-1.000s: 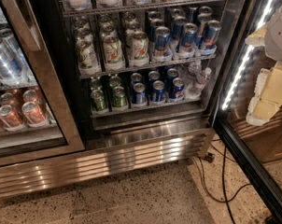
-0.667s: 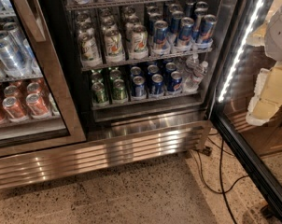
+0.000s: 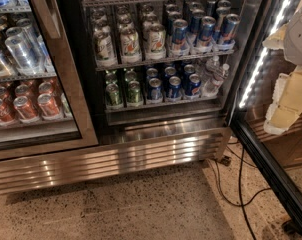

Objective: Open right fridge door

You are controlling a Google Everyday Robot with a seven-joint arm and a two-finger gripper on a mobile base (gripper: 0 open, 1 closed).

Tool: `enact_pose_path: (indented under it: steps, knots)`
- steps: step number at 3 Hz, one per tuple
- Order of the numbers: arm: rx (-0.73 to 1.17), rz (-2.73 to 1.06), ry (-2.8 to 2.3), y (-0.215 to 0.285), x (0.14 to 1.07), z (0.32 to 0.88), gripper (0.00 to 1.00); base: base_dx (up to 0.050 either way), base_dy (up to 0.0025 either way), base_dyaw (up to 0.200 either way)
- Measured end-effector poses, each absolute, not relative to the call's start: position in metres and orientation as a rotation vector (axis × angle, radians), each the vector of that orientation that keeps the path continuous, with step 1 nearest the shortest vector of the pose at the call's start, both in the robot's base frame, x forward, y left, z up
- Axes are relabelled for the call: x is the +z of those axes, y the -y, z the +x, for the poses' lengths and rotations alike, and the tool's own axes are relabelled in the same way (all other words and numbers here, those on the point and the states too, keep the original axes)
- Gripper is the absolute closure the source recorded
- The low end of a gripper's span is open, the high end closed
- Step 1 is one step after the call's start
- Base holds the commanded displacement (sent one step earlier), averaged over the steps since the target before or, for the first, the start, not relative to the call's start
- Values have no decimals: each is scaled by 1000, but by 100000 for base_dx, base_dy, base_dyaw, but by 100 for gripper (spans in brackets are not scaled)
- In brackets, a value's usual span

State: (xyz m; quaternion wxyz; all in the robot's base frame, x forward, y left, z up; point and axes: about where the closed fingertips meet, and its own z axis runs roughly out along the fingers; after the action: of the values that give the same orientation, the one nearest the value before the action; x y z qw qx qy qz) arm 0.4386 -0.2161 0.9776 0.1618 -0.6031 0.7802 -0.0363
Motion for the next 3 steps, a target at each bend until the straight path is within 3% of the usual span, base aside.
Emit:
enact_pose_path:
  steps: [1, 2, 3]
  knots:
    - [-104, -1721, -2227, 216, 978, 439, 0, 0, 0, -20000]
    - [-104, -1721, -2227, 216, 978, 439, 0, -4989, -27, 196]
    - [-104, -1721, -2227, 216, 978, 439, 0, 0, 1, -20006]
